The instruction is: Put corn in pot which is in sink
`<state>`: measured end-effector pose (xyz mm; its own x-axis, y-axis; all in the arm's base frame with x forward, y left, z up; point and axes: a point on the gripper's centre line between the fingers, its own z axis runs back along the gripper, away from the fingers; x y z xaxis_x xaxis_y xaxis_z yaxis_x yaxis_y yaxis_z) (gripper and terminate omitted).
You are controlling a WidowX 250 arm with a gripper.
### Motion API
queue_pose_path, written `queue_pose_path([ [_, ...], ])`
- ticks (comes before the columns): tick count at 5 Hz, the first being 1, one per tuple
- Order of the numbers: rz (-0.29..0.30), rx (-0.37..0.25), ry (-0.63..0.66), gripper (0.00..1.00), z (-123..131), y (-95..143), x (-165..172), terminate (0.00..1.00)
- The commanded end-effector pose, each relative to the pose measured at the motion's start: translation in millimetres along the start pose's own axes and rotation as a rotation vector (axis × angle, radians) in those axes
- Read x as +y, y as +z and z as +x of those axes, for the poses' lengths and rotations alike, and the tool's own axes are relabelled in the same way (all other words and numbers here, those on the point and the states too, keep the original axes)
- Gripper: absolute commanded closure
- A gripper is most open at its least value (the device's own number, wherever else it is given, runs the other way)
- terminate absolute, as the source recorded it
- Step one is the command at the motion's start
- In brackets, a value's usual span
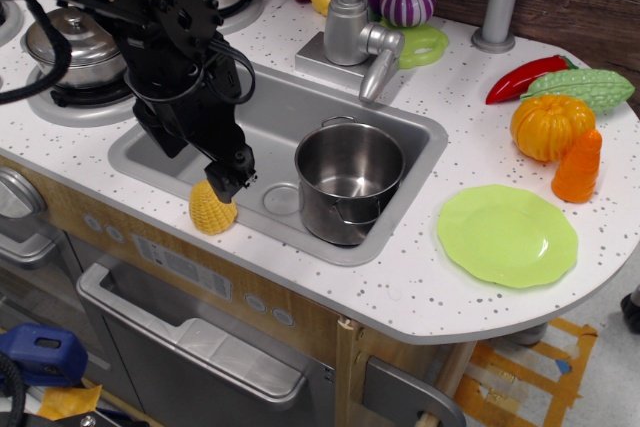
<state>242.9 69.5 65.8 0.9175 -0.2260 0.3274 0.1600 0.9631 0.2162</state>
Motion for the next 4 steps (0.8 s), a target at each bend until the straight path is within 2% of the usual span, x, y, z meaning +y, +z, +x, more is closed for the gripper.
queue_pose_path([
  [1,0.0,0.0,0.0,0.0,0,0,0,0.0],
  [4,-0.025,-0.062,-0.005,0.0,4,-38,13,0.0],
])
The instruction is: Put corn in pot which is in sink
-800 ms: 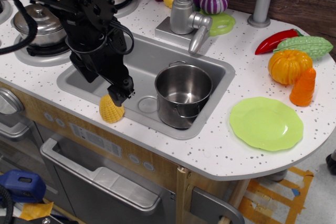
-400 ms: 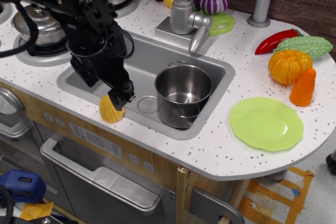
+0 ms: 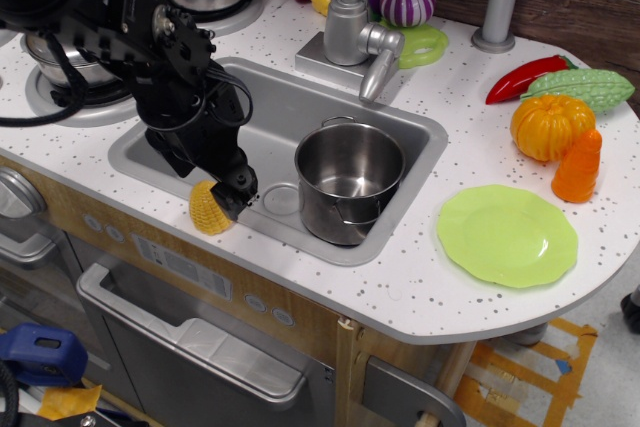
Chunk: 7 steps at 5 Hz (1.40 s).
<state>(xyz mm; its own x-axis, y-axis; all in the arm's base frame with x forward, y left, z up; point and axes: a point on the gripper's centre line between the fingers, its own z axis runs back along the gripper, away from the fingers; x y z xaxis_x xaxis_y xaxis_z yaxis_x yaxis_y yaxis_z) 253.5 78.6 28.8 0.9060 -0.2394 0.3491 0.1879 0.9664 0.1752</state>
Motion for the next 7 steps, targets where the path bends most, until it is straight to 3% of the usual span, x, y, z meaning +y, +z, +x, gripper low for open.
queue_pose_path([
  [1,-0.004,-0.054,0.005,0.0,5,-7,14,0.0],
  [2,-0.039,-0.062,0.02,0.0,0,-15,16,0.0],
  [4,-0.026,-0.061,0.05,0.0,-6,-20,12,0.0],
  [5,-0.025,-0.058,0.06,1.0,-6,-20,11,0.0],
  [6,-0.023,-0.058,0.066,1.0,-2,-17,11,0.0],
  [7,0.008,-0.072,0.027,1.0,16,0,13,0.0],
])
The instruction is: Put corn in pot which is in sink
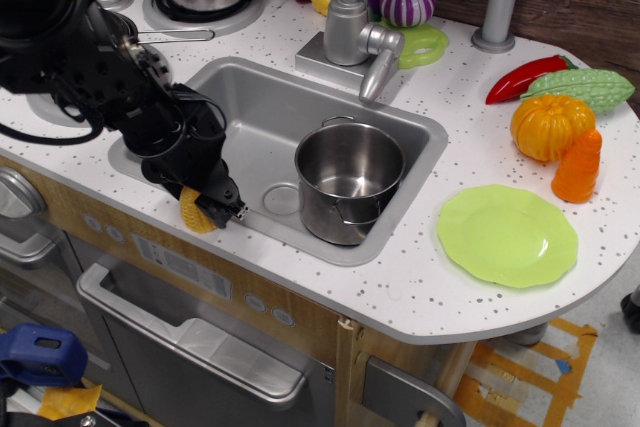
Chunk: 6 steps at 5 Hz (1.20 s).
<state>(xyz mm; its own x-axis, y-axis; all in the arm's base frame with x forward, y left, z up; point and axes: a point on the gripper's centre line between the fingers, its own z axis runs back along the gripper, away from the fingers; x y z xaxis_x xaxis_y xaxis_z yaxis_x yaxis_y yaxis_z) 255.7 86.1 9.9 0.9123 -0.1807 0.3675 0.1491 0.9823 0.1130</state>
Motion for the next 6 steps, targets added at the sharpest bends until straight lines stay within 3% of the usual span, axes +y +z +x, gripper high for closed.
queue_pose_path([
  [1,0.062,-0.09,-0.071,1.0,47,26,2,0.0],
  [2,0.058,-0.126,-0.104,1.0,77,23,-2,0.0],
  [4,0.019,-0.209,-0.086,1.0,137,-8,-23,0.0],
  [5,-0.024,-0.244,-0.099,0.0,137,-19,-28,0.0],
  [6,-0.037,-0.256,-0.102,0.0,135,-21,-30,0.0],
])
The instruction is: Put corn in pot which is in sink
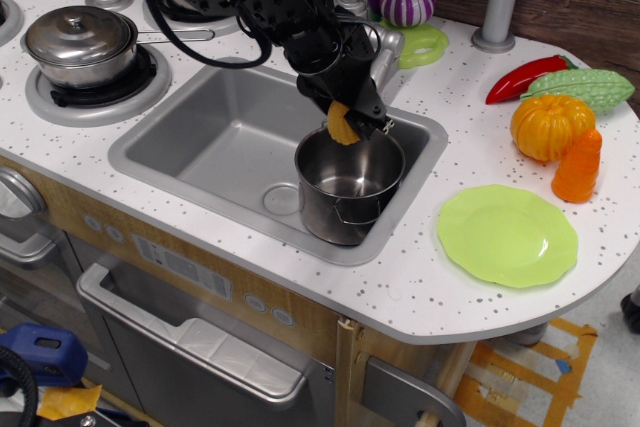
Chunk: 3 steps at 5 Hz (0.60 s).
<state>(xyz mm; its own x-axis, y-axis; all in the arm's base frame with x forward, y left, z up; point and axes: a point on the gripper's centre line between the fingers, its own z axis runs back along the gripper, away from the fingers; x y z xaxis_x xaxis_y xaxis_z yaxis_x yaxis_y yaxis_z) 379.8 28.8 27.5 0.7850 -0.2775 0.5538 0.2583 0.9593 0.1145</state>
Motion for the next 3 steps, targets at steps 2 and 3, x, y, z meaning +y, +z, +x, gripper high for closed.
queue_pose_path([
  [2,0.014,-0.03,-0.005,0.0,6.0,6.8,5.7,0.0],
  [3,0.014,-0.03,-0.005,0.0,6.0,6.8,5.7,1.0],
])
